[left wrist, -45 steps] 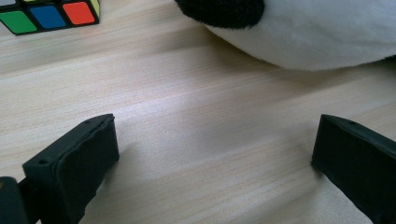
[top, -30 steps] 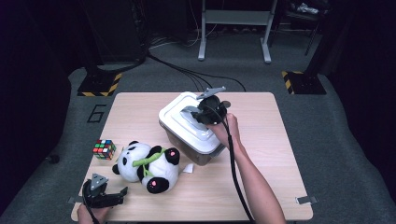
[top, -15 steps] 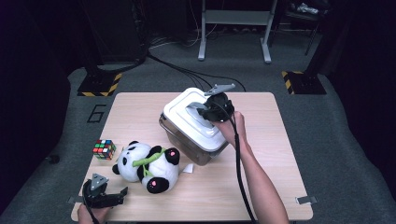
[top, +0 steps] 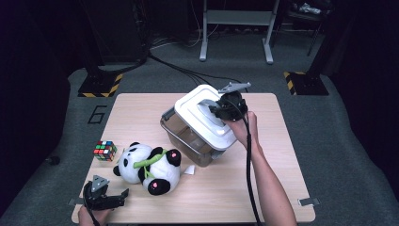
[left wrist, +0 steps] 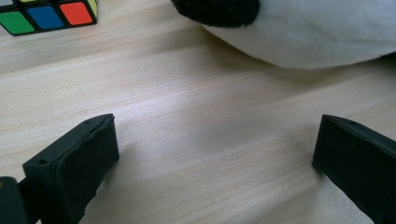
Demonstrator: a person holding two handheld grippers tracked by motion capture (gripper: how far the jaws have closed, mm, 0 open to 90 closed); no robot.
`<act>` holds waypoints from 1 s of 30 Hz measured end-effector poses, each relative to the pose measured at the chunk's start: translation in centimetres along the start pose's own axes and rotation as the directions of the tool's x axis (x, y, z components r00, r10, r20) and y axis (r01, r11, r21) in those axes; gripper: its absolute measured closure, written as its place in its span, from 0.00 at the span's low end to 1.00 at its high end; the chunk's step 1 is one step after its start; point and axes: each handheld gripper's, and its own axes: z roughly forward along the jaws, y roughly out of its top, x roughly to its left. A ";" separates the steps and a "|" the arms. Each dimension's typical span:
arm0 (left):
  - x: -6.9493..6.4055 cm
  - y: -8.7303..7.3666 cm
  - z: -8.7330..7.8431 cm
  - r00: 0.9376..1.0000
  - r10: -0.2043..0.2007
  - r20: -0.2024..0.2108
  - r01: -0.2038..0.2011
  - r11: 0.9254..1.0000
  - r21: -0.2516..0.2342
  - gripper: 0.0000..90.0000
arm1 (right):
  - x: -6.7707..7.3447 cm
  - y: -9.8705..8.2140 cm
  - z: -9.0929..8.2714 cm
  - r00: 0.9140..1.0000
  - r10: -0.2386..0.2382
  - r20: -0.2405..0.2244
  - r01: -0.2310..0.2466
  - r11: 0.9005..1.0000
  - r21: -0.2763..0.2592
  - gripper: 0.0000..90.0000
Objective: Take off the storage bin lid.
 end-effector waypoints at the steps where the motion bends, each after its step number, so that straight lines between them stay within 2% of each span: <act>1: 0.0 0.0 0.0 1.000 0.001 0.000 -0.001 1.000 0.000 0.00 | -0.1 -0.1 -0.1 1.000 0.008 0.001 -0.008 1.000 -0.003 0.74; 8: 0.0 0.0 0.0 1.000 0.002 0.001 -0.002 1.000 0.005 0.00 | -1.2 -0.5 -0.9 0.999 0.026 0.023 -0.025 1.000 -0.013 0.74; 9: 0.0 0.0 -0.1 1.000 0.002 0.001 -0.002 1.000 0.006 0.00 | -1.2 -0.6 -1.0 0.999 0.039 0.028 -0.039 0.999 -0.012 0.74; 11: 0.0 0.0 0.0 1.000 0.001 -0.001 -0.001 1.000 0.003 0.00 | -1.5 -0.7 -1.1 0.999 0.028 0.029 -0.027 1.000 -0.013 0.74; 16: 0.0 0.0 0.0 1.000 0.002 -0.002 -0.002 1.000 0.002 0.00 | -2.3 -1.1 -1.8 0.997 0.052 0.055 -0.051 0.999 -0.012 0.74; 17: 0.0 0.0 0.0 1.000 0.002 -0.002 -0.002 1.000 0.002 0.00 | -2.6 -1.2 -1.9 0.997 0.043 0.058 -0.042 0.999 -0.012 0.74; 24: 0.0 0.0 0.0 1.000 0.003 -0.001 -0.003 1.000 0.004 0.00 | -3.5 -1.9 -2.4 0.994 0.071 0.082 -0.071 0.997 -0.010 0.74; 30: 0.0 0.0 0.0 1.000 0.003 -0.001 -0.003 1.000 0.004 0.00 | -5.1 -2.7 -3.2 0.987 0.107 0.119 -0.105 0.994 -0.016 0.74</act>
